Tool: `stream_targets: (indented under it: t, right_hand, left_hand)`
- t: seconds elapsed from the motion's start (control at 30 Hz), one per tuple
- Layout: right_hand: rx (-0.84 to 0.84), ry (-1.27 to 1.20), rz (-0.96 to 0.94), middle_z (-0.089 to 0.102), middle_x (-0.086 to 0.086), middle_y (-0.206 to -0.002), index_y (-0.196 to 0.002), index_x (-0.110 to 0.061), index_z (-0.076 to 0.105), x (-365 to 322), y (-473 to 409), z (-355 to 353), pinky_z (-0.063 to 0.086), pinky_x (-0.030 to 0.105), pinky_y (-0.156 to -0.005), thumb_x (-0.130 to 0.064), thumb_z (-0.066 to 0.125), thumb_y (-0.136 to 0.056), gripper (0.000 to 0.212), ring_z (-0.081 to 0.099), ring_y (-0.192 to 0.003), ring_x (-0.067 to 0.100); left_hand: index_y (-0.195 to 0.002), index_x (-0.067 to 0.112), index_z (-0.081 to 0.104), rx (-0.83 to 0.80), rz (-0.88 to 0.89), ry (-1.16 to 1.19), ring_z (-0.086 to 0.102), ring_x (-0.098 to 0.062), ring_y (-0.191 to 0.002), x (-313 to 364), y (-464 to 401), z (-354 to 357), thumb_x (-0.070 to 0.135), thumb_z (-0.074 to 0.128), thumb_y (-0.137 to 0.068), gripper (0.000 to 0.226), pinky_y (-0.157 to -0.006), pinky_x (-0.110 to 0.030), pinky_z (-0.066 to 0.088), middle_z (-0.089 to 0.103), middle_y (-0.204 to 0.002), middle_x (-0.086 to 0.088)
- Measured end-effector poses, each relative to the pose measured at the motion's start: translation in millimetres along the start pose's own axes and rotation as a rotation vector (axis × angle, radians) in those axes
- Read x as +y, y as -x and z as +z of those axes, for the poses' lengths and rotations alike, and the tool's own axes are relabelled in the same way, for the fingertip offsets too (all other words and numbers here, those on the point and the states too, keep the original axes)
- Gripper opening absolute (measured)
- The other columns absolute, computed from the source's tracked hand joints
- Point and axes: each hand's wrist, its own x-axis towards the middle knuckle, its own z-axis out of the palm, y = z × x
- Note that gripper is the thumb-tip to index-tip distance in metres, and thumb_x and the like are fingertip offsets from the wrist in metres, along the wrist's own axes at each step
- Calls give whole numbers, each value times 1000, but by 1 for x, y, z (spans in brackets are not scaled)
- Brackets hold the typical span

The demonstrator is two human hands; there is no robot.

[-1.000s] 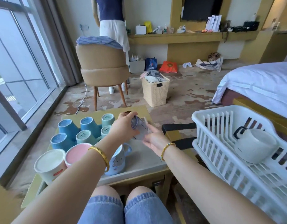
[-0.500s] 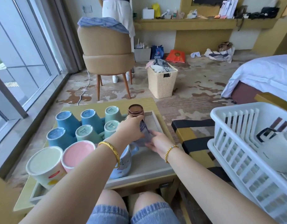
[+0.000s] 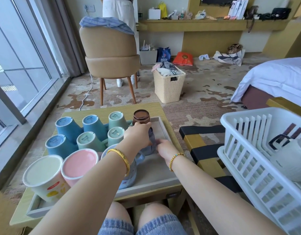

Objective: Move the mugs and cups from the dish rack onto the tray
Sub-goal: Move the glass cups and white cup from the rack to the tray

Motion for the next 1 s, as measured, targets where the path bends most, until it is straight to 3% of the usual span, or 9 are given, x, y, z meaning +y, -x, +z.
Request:
stream_targets:
  t: [0.1,0.3,0.43,0.53,0.6,0.73,0.87,1.0]
  right_hand:
    - [-2,19,-11,60,20,-123,-119,-3,59,0,-1,-3,45,37,-96,3,31,-89,42,55,-110,32]
    - [-9,52,-57,60,18,-126,-124,-4,58,-1,0,-4,44,44,-103,1,33,-92,40,53,-117,35]
    - [-20,117,-98,60,17,-123,-125,-6,57,-2,8,-5,42,29,-90,-1,34,-94,38,54,-113,33]
    - [-40,181,-132,60,18,-123,-123,-5,56,-3,16,-7,42,29,-87,-1,35,-94,37,55,-109,30]
    - [-24,238,-161,57,19,-127,-124,-3,53,-7,25,-13,41,29,-84,1,33,-91,39,54,-102,27]
    - [134,167,-258,46,9,-143,-138,-10,42,-24,47,-47,39,32,-101,1,32,-92,48,45,-128,25]
    - [331,-5,-406,61,6,-123,-126,-10,53,-36,80,-99,45,33,-97,-2,36,-93,38,56,-117,20]
    - [565,4,-539,62,-1,-101,-110,-12,60,-19,116,-157,46,29,-90,1,33,-92,35,60,-104,17]
  left_hand:
    - [-146,31,18,-14,-26,-2,53,-37,-113,1,-1,1,34,64,-83,79,-88,-43,50,38,-137,-16]
    - [-147,32,12,16,-96,28,45,-40,-122,6,0,5,31,61,-87,78,-91,-43,45,29,-146,-16]
    - [-148,32,7,2,-117,45,38,-40,-127,10,2,6,28,59,-89,79,-97,-44,42,22,-150,-15]
    - [-149,29,2,-38,-107,54,35,-40,-130,11,9,4,30,58,-90,82,-100,-45,40,12,-154,-15]
    - [-149,26,9,-27,-102,76,33,-39,-130,13,17,-1,35,56,-90,76,-100,-45,38,12,-155,-14]
    - [-135,15,40,244,0,185,33,-36,-127,34,35,-22,29,48,-93,45,-97,-43,39,35,-142,-15]
    - [-130,12,47,404,156,356,37,-34,-125,85,52,-47,23,45,-94,38,-99,-41,37,43,-134,-16]
    - [-129,13,48,422,305,443,43,-34,-118,148,68,-47,18,40,-93,37,-96,-40,41,49,-124,-16]
